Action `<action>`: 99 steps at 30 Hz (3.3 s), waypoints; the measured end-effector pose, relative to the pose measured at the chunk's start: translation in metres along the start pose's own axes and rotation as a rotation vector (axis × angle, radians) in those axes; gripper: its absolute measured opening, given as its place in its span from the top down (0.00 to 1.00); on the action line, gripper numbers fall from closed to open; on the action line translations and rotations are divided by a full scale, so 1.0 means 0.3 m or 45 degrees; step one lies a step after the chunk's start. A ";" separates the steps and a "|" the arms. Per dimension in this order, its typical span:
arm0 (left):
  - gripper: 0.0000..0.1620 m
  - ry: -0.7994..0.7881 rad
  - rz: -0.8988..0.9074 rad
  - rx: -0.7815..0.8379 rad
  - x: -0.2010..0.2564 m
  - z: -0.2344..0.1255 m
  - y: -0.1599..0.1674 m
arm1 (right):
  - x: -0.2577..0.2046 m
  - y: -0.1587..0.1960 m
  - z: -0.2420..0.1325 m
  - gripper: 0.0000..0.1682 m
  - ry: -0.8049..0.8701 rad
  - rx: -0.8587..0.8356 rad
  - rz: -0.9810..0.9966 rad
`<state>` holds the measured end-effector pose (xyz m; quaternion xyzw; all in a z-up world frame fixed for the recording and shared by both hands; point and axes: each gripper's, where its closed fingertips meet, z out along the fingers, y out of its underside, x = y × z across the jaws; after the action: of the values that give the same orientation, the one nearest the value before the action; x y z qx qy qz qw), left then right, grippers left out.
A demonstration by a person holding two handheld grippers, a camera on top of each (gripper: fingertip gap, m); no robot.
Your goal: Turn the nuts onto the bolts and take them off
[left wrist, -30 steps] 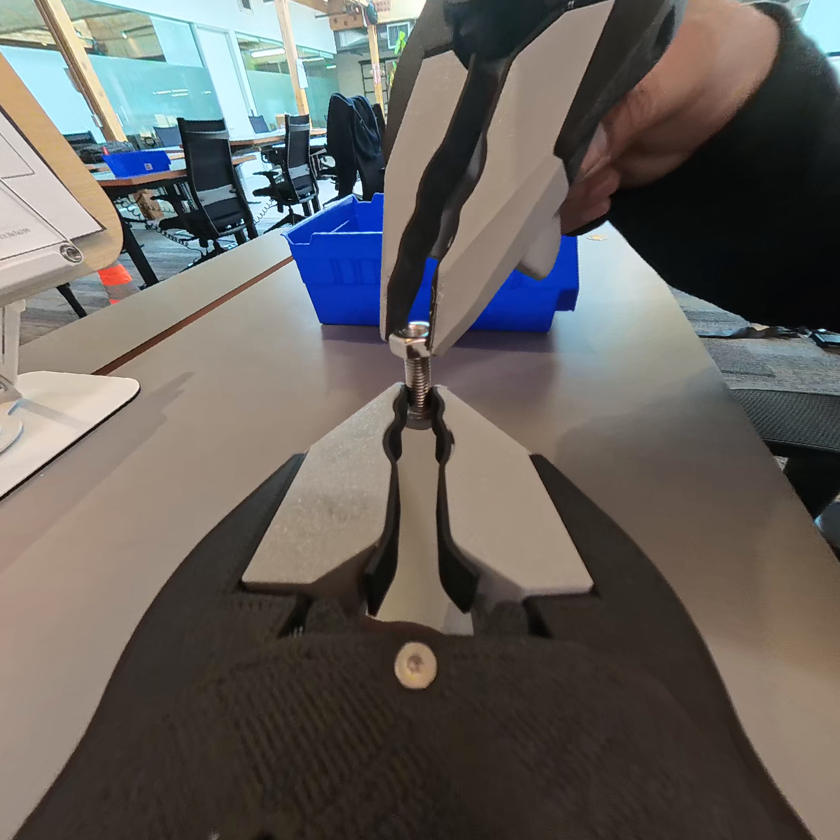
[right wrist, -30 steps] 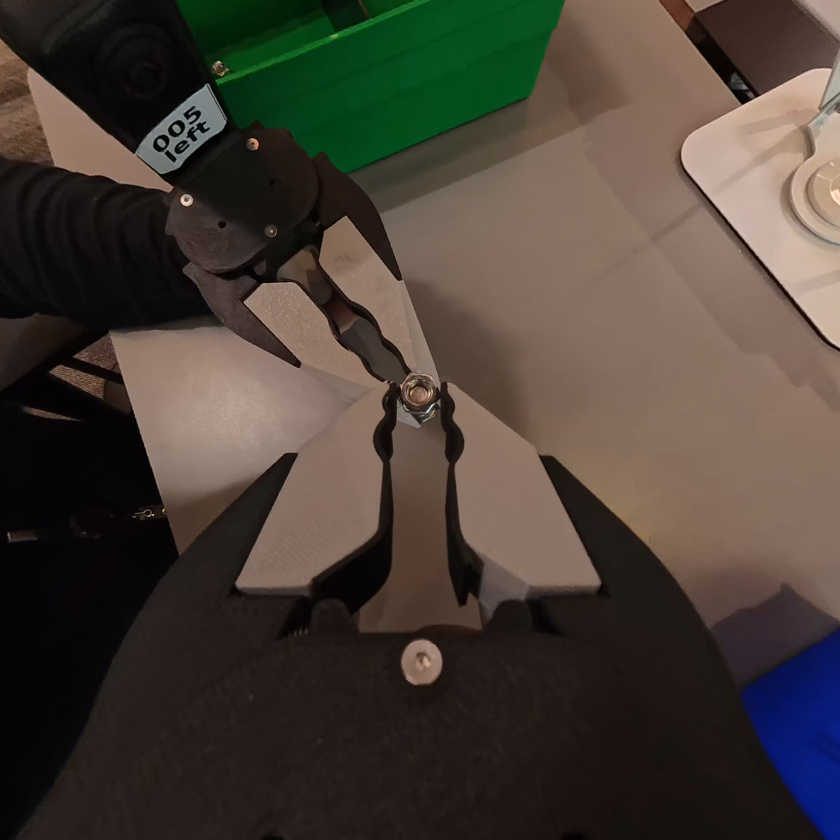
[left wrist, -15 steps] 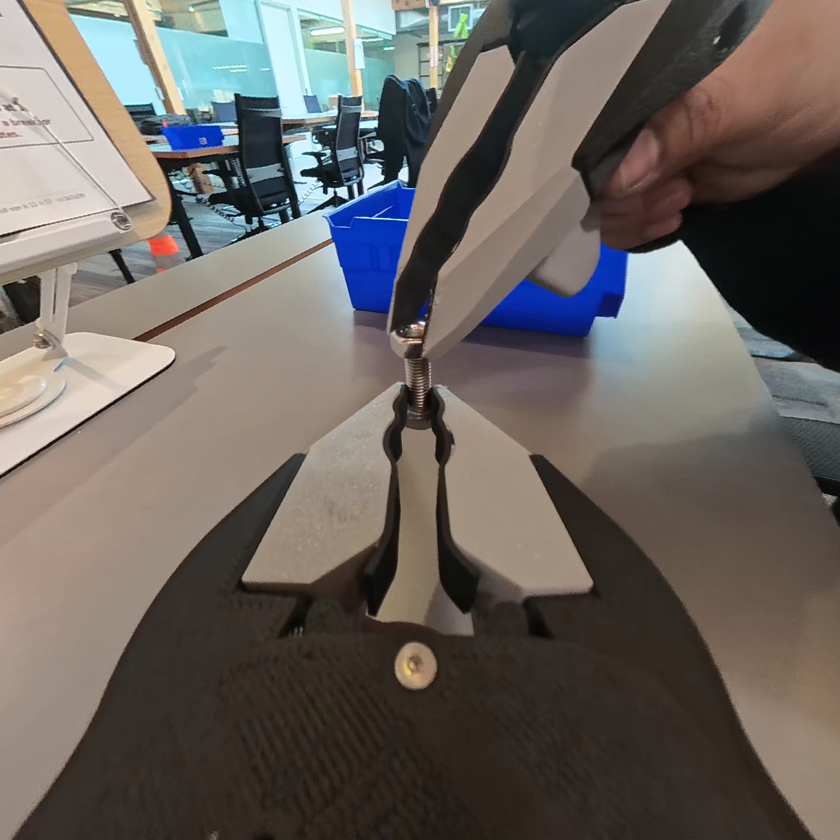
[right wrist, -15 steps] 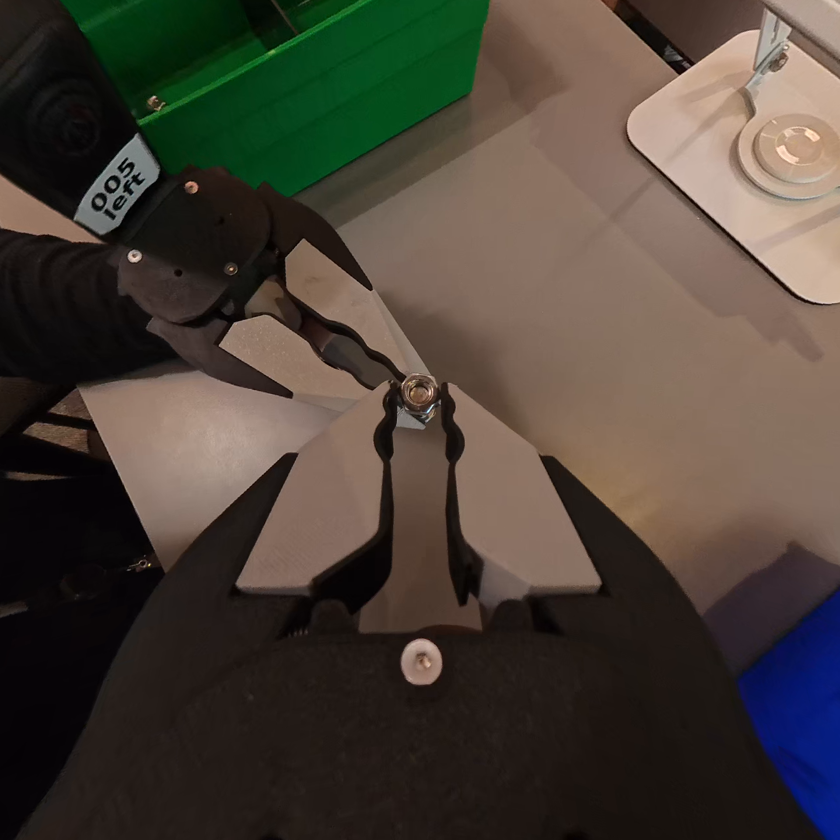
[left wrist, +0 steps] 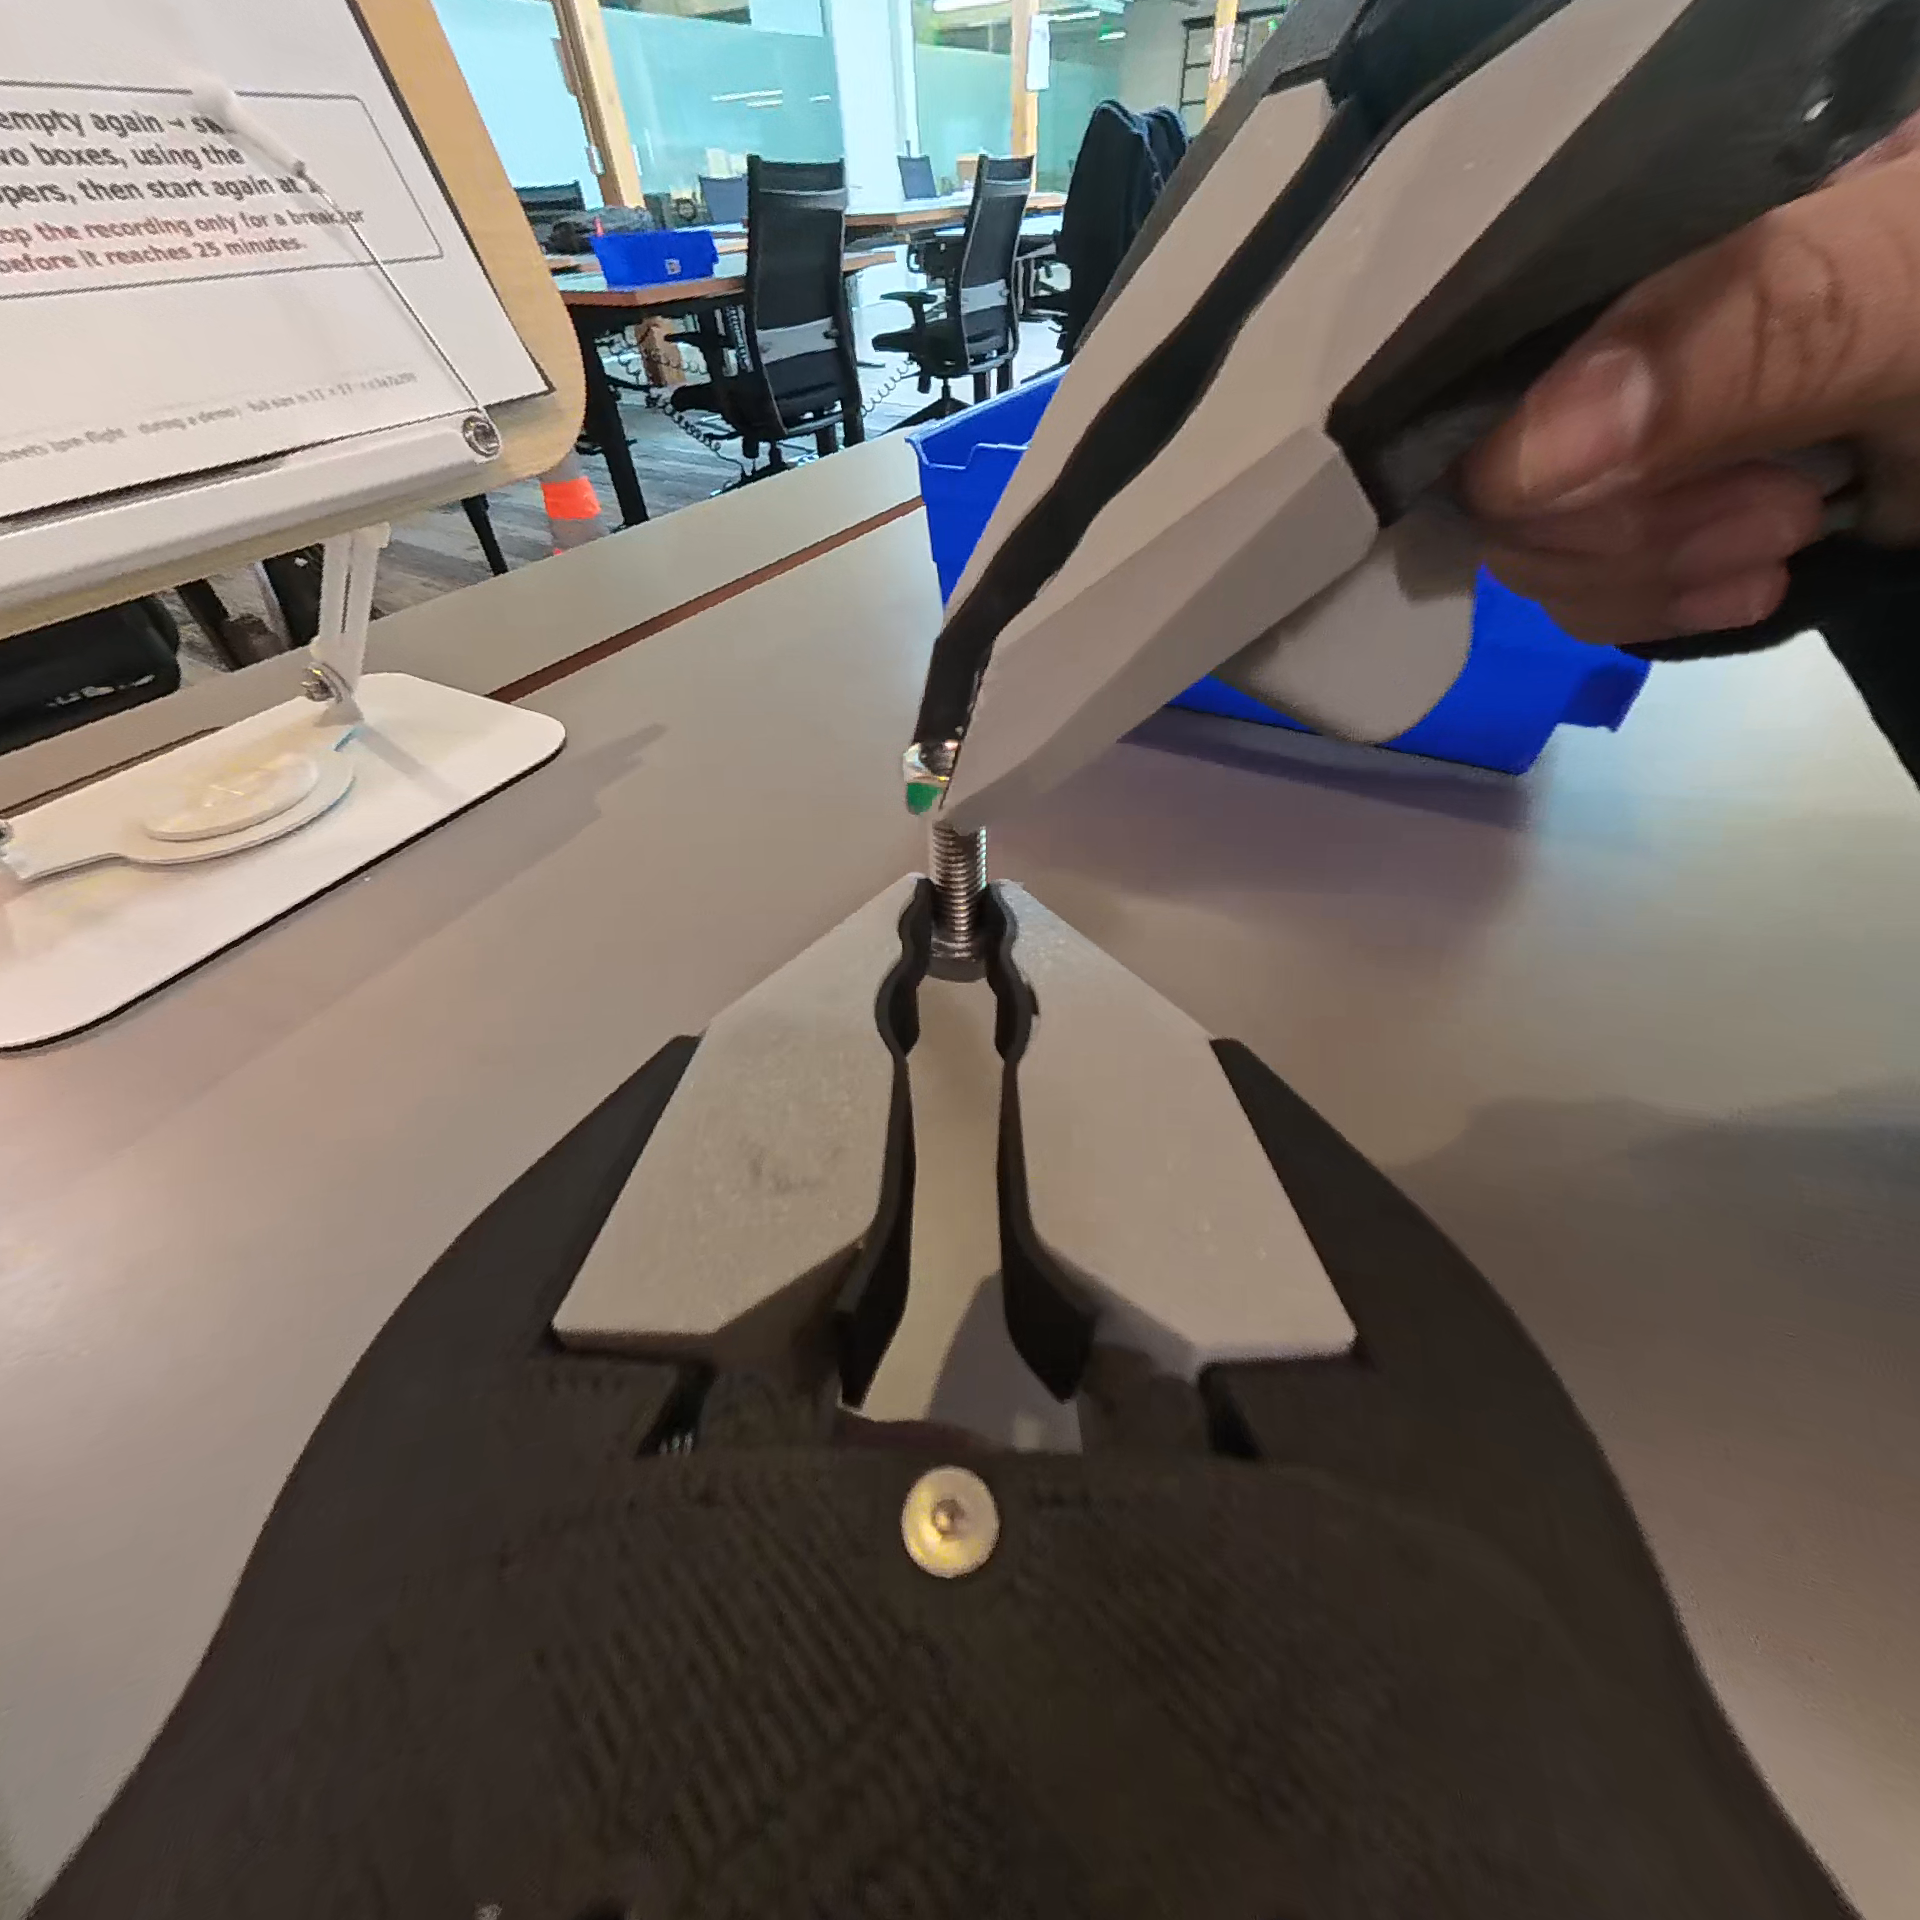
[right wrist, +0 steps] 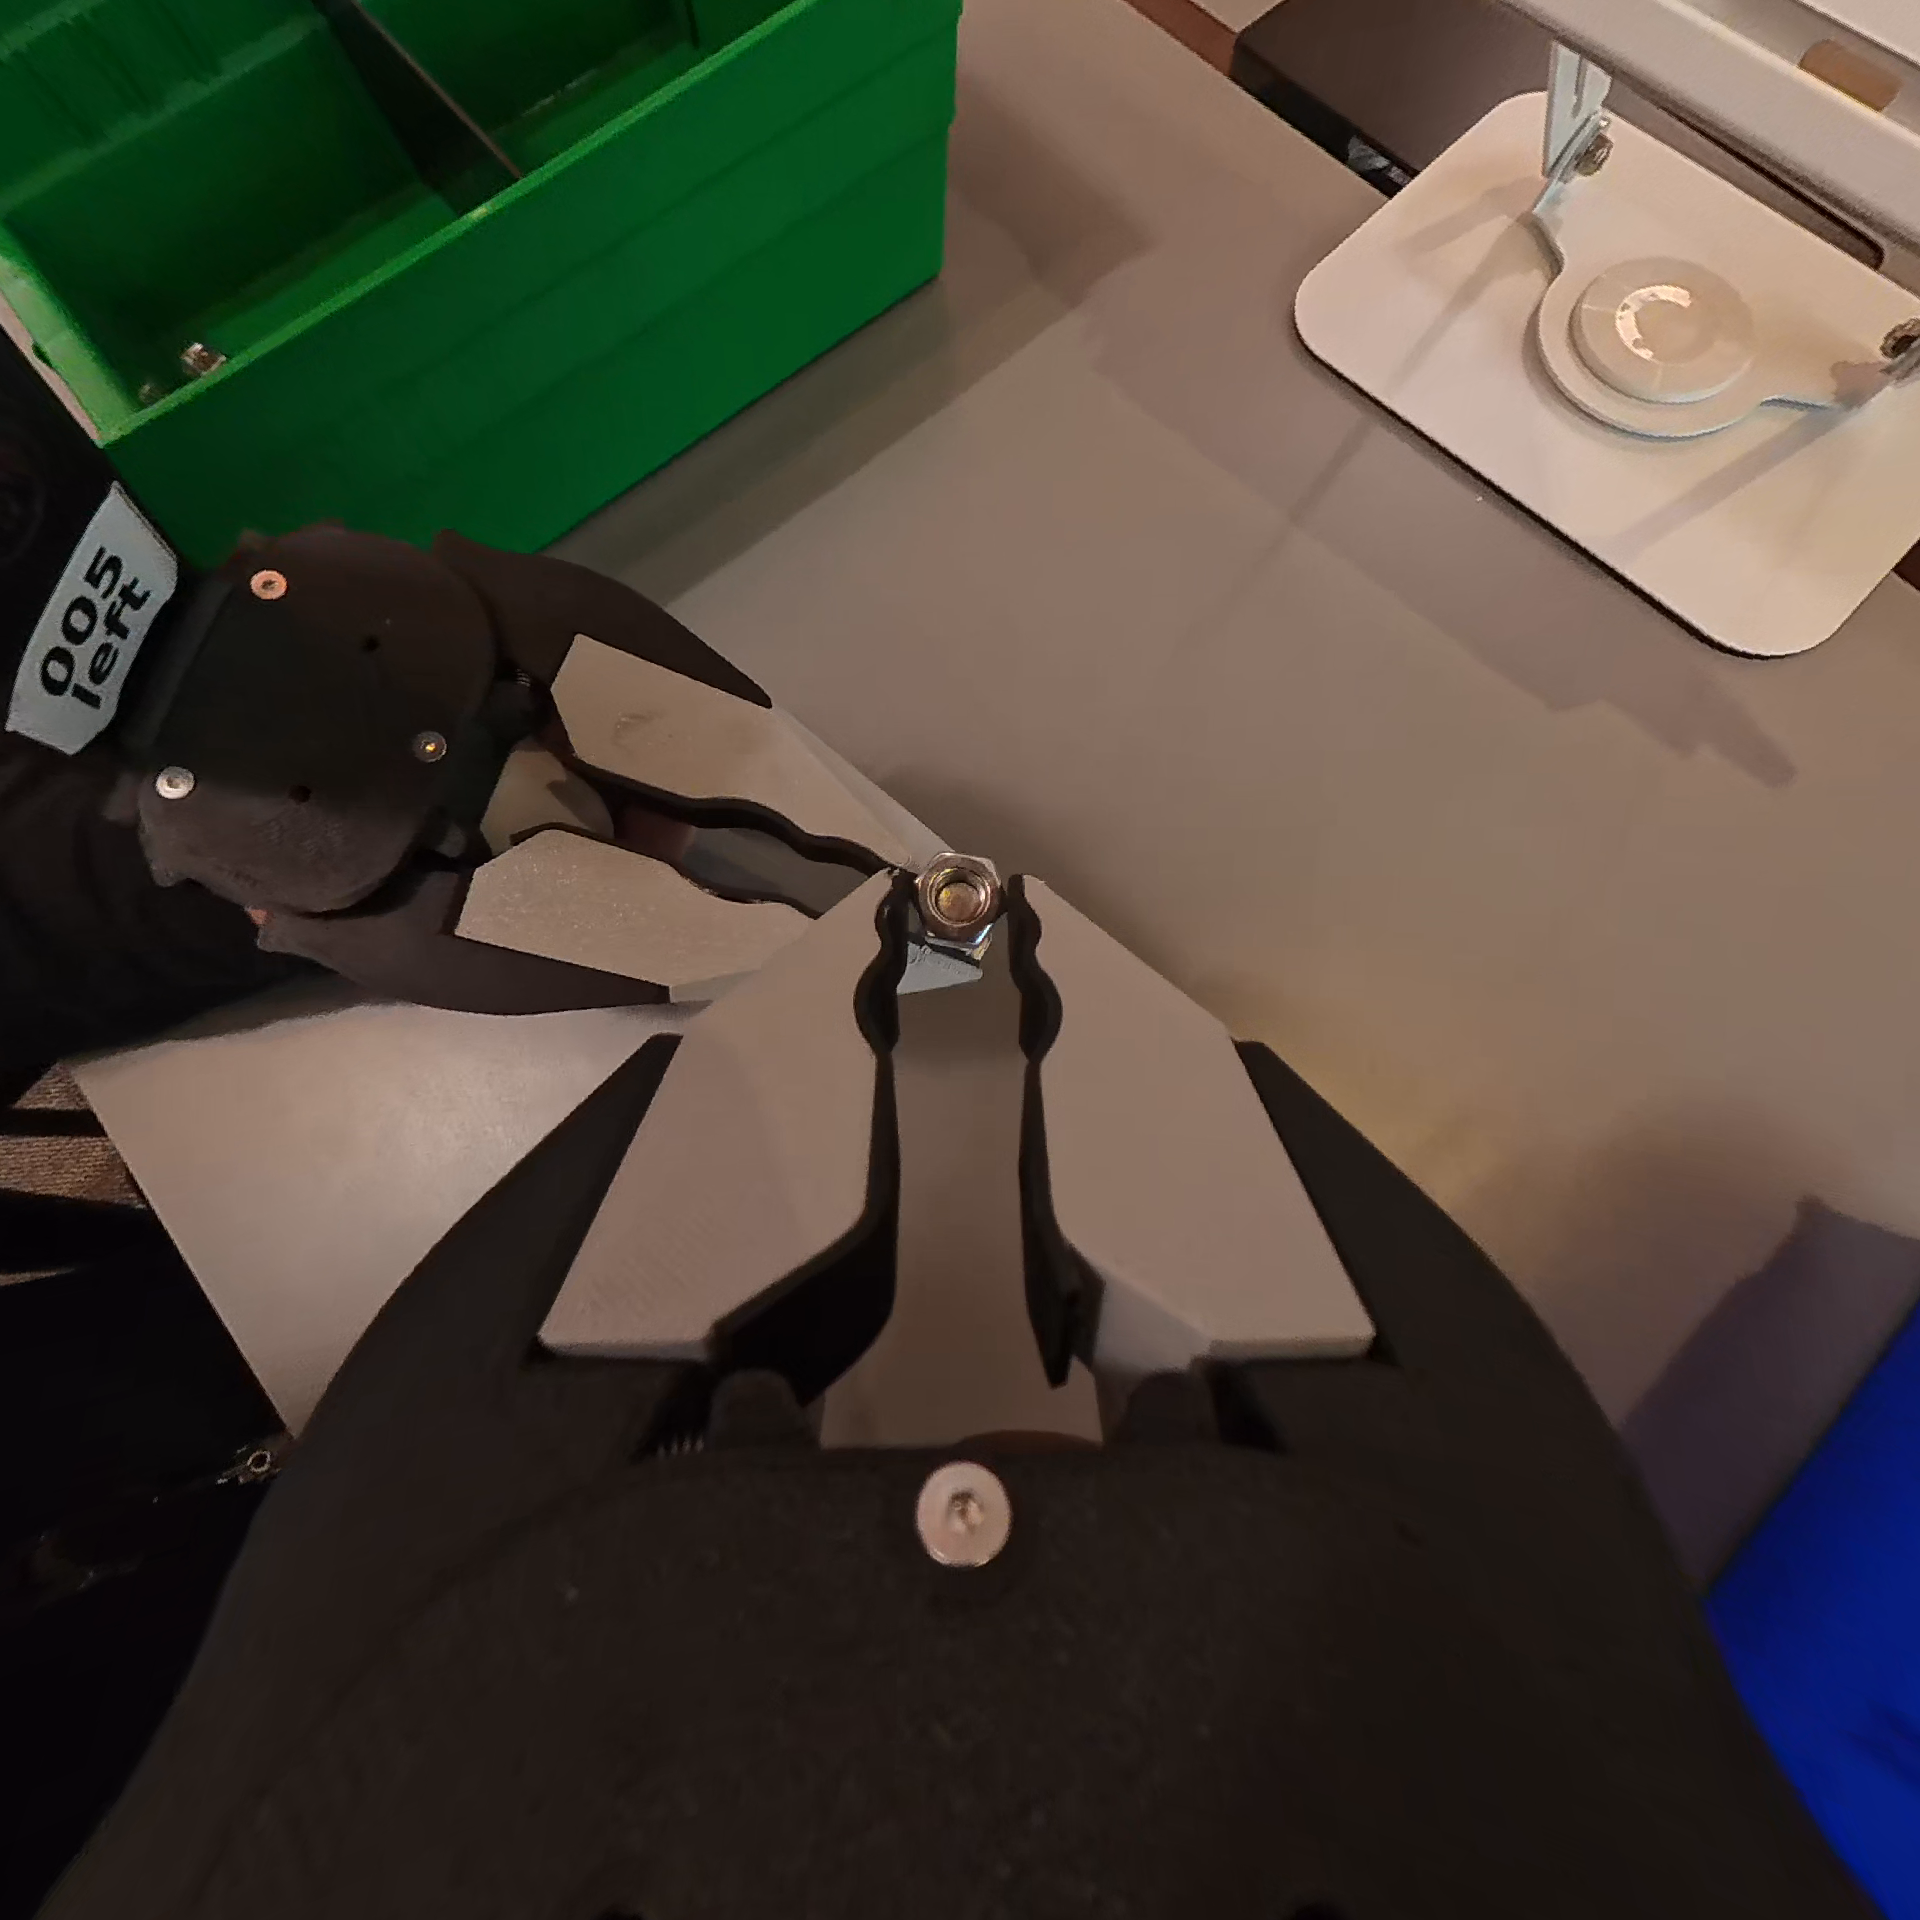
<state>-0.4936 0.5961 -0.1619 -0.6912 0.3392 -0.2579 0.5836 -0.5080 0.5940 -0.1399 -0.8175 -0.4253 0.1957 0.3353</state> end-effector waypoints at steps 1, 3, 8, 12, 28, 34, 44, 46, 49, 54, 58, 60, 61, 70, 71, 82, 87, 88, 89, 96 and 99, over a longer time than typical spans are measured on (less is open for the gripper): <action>0.96 -0.007 -0.002 -0.003 -0.002 0.000 0.001 | 0.000 -0.001 0.001 0.90 0.006 0.005 0.003; 0.96 -0.018 -0.001 -0.008 -0.004 0.000 0.002 | 0.001 -0.002 0.004 0.90 0.019 0.014 0.009; 0.96 -0.025 -0.005 -0.008 -0.006 0.001 0.002 | 0.003 -0.004 0.005 0.90 0.039 0.033 0.022; 0.96 -0.023 -0.011 0.004 -0.007 -0.002 -0.005 | 0.001 -0.010 0.000 0.90 0.032 0.065 0.021; 0.96 0.041 -0.041 0.050 0.011 -0.010 -0.027 | -0.052 -0.058 -0.145 0.73 -0.304 0.459 -0.179; 0.96 0.042 -0.040 0.048 0.007 -0.009 -0.024 | -0.035 -0.050 -0.144 0.71 -0.352 0.604 -0.165; 0.96 0.167 -0.027 0.090 0.051 -0.015 -0.039 | -0.039 -0.035 -0.119 0.69 -0.484 0.738 -0.156; 0.96 0.201 -0.033 0.097 0.061 -0.018 -0.040 | -0.039 -0.027 -0.125 0.69 -0.512 0.743 -0.164; 0.96 0.223 -0.035 0.099 0.065 -0.019 -0.040 | -0.040 -0.012 -0.130 0.68 -0.547 0.733 -0.177; 0.96 0.282 -0.019 0.120 0.091 -0.026 -0.049 | -0.070 0.010 -0.117 0.68 -0.627 0.703 -0.188; 0.96 0.323 -0.005 0.116 0.115 -0.027 -0.046 | -0.095 0.005 -0.114 0.68 -0.670 0.707 -0.196; 0.96 0.343 0.003 0.114 0.127 -0.027 -0.045 | -0.111 0.002 -0.118 0.68 -0.698 0.714 -0.205; 0.96 0.345 0.007 0.119 0.130 -0.028 -0.047 | -0.118 0.003 -0.117 0.68 -0.709 0.710 -0.209; 0.96 0.358 0.011 0.119 0.139 -0.029 -0.047 | -0.151 0.014 -0.109 0.71 -0.745 0.686 -0.238; 0.96 0.353 0.012 0.121 0.138 -0.029 -0.048 | -0.150 0.015 -0.110 0.71 -0.743 0.688 -0.237; 0.96 0.311 -0.002 0.127 0.111 -0.032 -0.054 | -0.125 0.027 -0.118 0.71 -0.702 0.688 -0.220; 0.96 0.303 -0.011 0.128 0.103 -0.032 -0.054 | -0.107 0.029 -0.123 0.72 -0.670 0.696 -0.211; 0.96 0.312 -0.014 0.127 0.106 -0.032 -0.054 | -0.104 0.025 -0.124 0.72 -0.670 0.704 -0.205; 0.96 0.321 -0.013 0.130 0.111 -0.033 -0.055 | -0.103 0.022 -0.125 0.72 -0.674 0.710 -0.198; 0.96 0.370 0.022 0.137 0.149 -0.034 -0.056 | -0.154 0.008 -0.098 0.71 -0.732 0.685 -0.234; 0.96 0.363 0.011 0.140 0.142 -0.035 -0.057 | -0.166 0.012 -0.095 0.71 -0.743 0.676 -0.246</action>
<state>-0.4714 0.5583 -0.1448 -0.6130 0.4071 -0.3691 0.5677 -0.5166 0.5404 -0.1209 -0.5690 -0.5122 0.4902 0.4168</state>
